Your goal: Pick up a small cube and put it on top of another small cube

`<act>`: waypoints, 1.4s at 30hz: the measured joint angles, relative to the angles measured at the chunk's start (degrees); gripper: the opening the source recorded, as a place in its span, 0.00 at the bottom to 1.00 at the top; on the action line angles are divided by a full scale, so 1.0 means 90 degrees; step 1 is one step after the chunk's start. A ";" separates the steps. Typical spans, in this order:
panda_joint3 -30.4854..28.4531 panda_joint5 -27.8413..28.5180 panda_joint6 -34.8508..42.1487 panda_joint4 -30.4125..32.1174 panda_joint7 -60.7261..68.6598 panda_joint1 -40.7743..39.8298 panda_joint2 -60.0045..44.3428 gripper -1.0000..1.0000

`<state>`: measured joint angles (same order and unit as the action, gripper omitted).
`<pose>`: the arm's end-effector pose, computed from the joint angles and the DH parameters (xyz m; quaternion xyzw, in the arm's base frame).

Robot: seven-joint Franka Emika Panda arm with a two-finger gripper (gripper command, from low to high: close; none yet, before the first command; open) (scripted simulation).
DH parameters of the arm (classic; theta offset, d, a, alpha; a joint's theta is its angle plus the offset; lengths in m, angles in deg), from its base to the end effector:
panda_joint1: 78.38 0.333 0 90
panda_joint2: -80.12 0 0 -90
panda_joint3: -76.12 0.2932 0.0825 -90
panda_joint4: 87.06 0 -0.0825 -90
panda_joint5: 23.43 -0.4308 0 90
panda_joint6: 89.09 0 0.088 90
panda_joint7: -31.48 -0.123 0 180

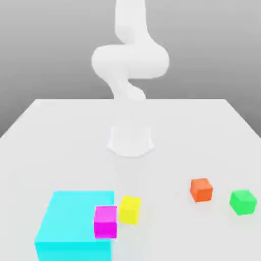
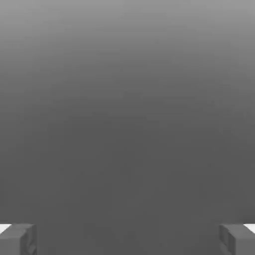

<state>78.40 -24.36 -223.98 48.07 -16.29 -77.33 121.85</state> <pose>0.4480 0.0298 0.6294 -0.8645 0.3568 -0.3223 0.1466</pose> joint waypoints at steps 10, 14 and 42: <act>0.1285 -0.0350 -0.1635 0.1689 -0.1095 0.0611 -0.2179 0.50; 0.1840 -0.0369 -0.2347 0.2401 -0.1661 0.0895 -0.3152 0.50; 0.1304 0.0247 -0.3438 0.3302 -0.2819 0.2366 -0.4740 0.00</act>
<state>90.13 -22.14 -254.92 77.79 -41.66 -56.04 79.20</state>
